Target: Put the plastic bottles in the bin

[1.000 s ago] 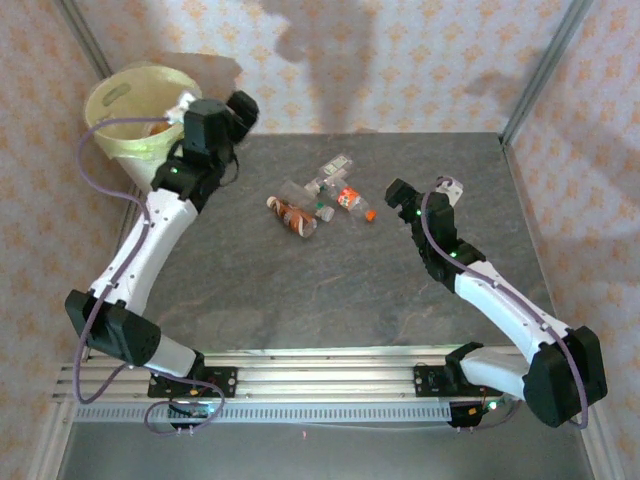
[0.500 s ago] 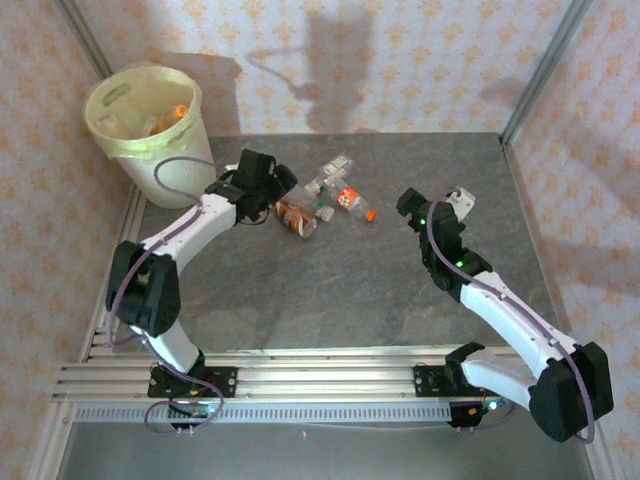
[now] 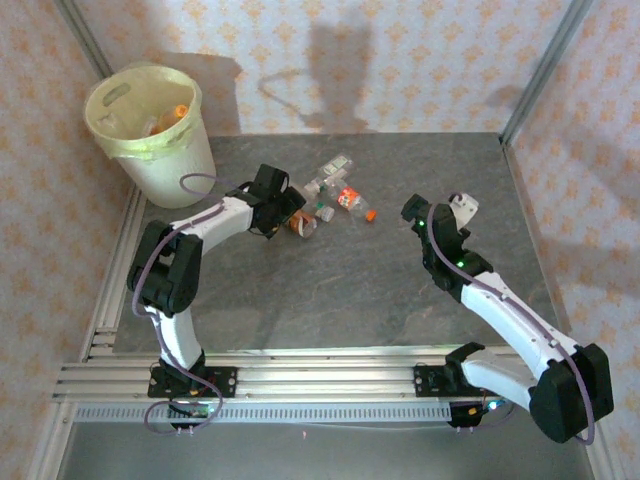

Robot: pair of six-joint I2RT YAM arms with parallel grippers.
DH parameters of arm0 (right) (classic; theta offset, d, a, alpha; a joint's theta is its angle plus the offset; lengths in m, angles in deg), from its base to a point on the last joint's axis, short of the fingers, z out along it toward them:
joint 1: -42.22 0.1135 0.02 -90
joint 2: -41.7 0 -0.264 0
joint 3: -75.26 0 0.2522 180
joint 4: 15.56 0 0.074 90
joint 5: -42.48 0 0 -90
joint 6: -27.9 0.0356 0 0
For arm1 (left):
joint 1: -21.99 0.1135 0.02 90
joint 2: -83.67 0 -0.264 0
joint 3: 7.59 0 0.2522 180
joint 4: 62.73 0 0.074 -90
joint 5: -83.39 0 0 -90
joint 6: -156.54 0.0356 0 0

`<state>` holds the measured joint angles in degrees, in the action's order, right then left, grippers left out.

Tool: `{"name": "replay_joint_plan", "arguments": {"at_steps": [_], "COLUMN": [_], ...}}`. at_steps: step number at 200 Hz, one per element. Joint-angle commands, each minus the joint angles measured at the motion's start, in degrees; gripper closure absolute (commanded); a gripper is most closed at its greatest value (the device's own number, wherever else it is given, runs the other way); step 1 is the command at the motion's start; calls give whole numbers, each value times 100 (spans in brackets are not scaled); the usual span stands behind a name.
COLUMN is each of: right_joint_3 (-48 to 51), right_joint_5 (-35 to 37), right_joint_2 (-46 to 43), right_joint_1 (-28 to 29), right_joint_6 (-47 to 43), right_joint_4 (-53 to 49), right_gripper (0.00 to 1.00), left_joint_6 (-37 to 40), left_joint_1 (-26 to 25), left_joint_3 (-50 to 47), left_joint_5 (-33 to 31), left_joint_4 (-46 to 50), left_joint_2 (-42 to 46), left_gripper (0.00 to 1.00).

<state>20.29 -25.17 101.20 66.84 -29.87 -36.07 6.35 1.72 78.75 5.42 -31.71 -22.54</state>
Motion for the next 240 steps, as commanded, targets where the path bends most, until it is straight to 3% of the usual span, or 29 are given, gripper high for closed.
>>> {"name": "replay_joint_plan", "arguments": {"at_steps": [1, 80, 134, 160, 211, 240], "right_joint_3": [49, 116, 174, 235, 228, 141], "right_joint_5": [199, 234, 274, 171, -1675, -2532], "right_joint_2": [-115, -244, -268, -260, -241, -73], "right_joint_1": [-29, -28, -30, -32, -24, -15], "right_joint_6": [91, 168, 227, 180, -1240, -1572], "right_joint_4": [-155, -268, -238, -71, 765, 1152], "right_gripper": [2, 2, 2, 2, 3, 2], "left_joint_6": [8, 97, 395, 618, 1170, 1660], "left_joint_1": [-38, -91, -96, -107, -104, -107], "left_joint_3": [4, -25, -42, -45, -134, 208], "left_joint_5": [132, 56, -156, -573, -1560, -2108], "left_joint_4": [-98, -162, 26, 261, 557, 933], "left_joint_2": [-229, -634, -582, -356, 734, 1247], "left_gripper": [12, 21, 35, 36, 40, 42]}}
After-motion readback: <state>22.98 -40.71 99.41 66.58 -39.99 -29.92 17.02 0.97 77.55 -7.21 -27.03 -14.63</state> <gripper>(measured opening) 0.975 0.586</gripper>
